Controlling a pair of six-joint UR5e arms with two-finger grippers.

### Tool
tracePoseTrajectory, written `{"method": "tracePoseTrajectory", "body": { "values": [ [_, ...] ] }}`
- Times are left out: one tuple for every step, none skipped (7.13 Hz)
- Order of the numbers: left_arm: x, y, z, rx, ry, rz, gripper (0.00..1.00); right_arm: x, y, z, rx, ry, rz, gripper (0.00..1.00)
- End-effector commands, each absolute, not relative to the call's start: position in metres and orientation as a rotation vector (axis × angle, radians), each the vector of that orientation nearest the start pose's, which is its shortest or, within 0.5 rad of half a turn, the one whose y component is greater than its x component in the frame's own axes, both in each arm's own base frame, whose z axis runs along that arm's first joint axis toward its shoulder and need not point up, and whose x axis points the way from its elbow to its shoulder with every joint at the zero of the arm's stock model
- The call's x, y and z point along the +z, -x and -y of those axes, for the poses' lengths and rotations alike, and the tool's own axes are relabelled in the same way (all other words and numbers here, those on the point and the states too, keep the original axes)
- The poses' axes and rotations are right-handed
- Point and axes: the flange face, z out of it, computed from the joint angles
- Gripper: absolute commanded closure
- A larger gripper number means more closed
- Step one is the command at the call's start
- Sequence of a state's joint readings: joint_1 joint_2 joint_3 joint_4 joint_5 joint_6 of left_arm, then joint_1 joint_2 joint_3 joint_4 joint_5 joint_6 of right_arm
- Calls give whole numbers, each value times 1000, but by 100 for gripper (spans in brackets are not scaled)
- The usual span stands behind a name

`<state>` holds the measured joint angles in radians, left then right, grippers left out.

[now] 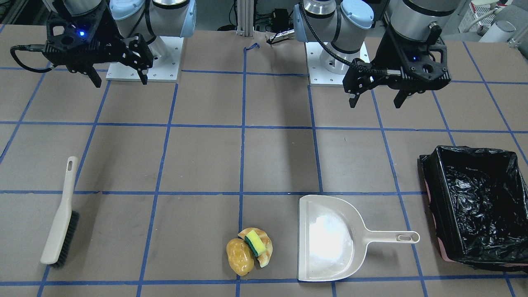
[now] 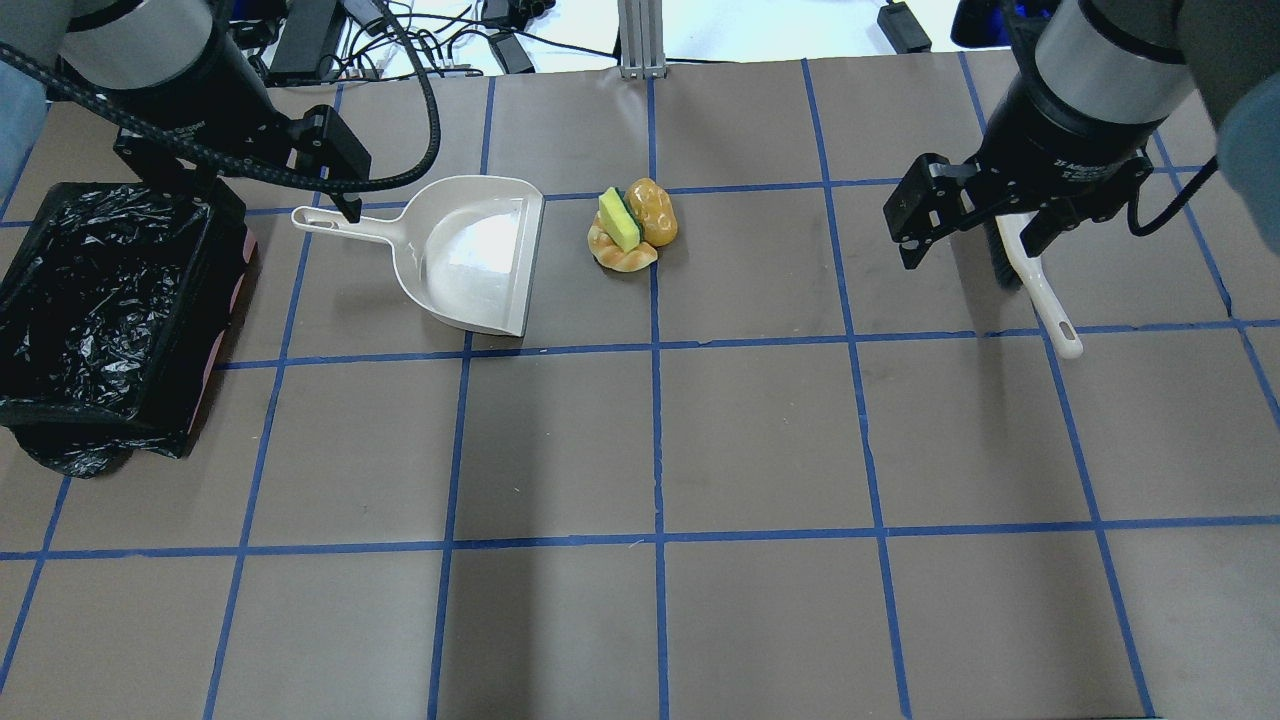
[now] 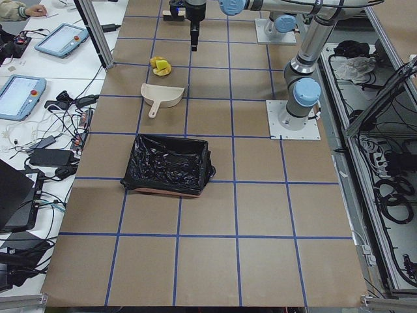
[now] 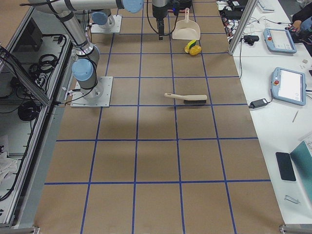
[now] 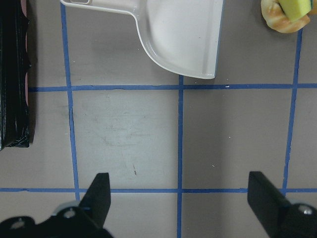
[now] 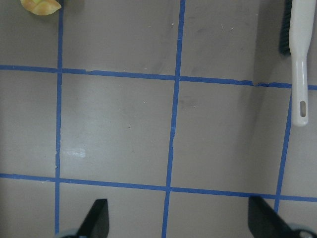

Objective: Sweep and dump trash into bin
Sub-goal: 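Grasp the white dustpan handle with the left gripper while the right reaches for the brush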

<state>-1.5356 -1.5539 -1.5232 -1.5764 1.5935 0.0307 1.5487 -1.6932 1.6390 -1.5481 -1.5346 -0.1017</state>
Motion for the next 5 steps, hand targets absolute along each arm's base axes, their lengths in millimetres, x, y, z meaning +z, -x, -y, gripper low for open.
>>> {"method": "tracePoseTrajectory", "body": {
  "values": [
    [519, 114, 494, -89, 6, -3114, 0, 508, -125, 447, -55, 123, -3119, 0],
    [517, 110, 497, -89, -94, -3118, 0, 508, -125, 448, -66, 123, -3120, 0],
    [503, 106, 504, -49, -428, -3078, 0, 511, -123, 446, -79, 113, -3120, 0],
    [476, 94, 530, -110, -700, -3010, 0, 512, -123, 447, -84, 113, -3119, 0],
    [404, 91, 561, -70, -890, -2977, 0, 508, -116, 451, -77, 101, -3123, 0]
  ]
}}
